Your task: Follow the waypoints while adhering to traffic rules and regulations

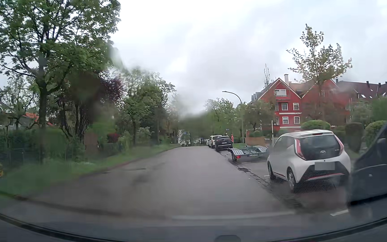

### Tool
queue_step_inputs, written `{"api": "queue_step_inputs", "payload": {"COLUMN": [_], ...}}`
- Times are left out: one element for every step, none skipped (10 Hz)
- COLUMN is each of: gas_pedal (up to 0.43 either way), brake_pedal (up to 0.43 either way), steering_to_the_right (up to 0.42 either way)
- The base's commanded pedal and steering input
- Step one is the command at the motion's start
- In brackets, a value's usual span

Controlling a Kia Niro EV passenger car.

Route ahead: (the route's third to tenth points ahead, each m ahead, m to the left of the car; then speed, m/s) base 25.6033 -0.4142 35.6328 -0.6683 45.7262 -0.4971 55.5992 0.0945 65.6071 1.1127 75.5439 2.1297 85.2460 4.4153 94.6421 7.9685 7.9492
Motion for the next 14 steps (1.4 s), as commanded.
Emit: {"api": "queue_step_inputs", "payload": {"gas_pedal": [0.138,0.13,0.118,0.11,0.11,0.11,0.11,0.11,0.11,0.118,0.118,0.118,0.118,0.118], "brake_pedal": [0.0,0.0,0.0,0.0,0.0,0.0,0.0,0.0,0.0,0.0,0.0,0.0,0.0,0.0], "steering_to_the_right": [-0.018,-0.018,-0.018,-0.018,-0.018,-0.018,-0.017,-0.017,-0.015,-0.012,-0.009,-0.009,-0.009,-0.009]}}
